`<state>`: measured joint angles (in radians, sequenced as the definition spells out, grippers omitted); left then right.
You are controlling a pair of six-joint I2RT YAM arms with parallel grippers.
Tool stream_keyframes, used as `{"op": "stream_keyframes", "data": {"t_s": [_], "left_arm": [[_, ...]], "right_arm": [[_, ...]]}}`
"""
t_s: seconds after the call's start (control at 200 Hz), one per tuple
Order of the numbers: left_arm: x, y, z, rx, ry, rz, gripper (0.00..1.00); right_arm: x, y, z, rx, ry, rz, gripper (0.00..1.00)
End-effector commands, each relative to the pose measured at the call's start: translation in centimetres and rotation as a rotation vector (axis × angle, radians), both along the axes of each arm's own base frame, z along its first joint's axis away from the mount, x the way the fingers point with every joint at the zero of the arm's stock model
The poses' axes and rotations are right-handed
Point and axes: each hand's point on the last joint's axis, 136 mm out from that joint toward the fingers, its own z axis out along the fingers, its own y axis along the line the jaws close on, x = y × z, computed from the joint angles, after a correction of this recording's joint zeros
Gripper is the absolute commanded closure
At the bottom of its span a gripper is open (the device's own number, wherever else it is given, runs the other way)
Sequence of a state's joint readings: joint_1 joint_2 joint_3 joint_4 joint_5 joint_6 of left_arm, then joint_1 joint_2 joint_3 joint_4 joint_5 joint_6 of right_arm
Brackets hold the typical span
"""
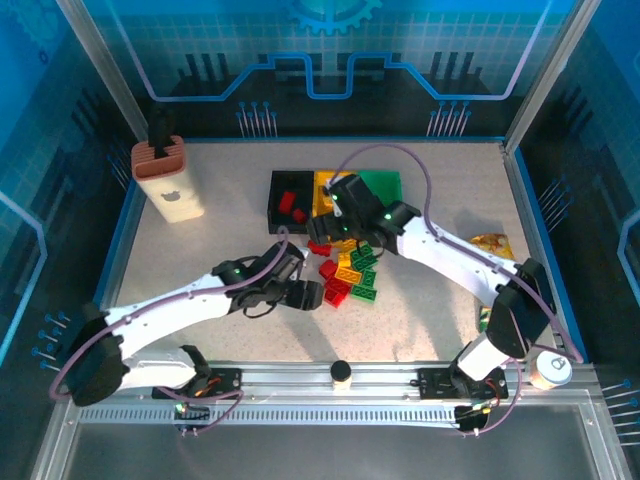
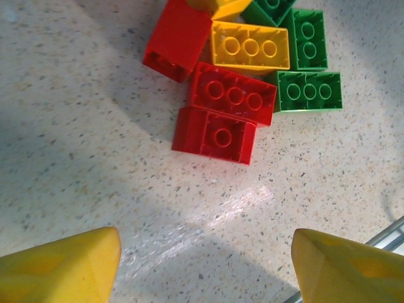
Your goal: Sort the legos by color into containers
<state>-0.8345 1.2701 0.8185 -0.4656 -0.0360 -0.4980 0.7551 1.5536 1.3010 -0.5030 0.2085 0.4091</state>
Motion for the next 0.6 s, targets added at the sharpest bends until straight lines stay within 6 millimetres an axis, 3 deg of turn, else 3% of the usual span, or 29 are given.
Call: {"op": "stream_keyframes", "data": {"t_s": [0.0,0.19,0.29,0.325,0.595], "left_arm": [[0.8,-2.1,0.1,0.014,-0.019,-0.075,0.27],[1.9,-3.5,-2.4,0.100,0.023,-0.091,0.27],[2.2,-4.1,-3.4,0.161,0.029,-0.109,0.27],[2.2,-4.3,-3.8,0.178,0.032,-0.118,0.27],[2.6,-5.5,-6.6,0.279,0.068,-0.155,0.27]], "right_arm": [[-0.8,-1.7,0.9,0.073,-0.046,-0.055,0.11],[-3.7,-5.6,-0.8,0.108,-0.039,-0.118,0.08],[-4.8,-7.3,-1.0,0.122,-0.047,-0.146,0.02],[-5.4,-8.1,-2.1,0.107,-0.032,-0.159,0.01],[-7.1,-11.0,-2.5,0.143,-0.048,-0.211,0.00]]}}
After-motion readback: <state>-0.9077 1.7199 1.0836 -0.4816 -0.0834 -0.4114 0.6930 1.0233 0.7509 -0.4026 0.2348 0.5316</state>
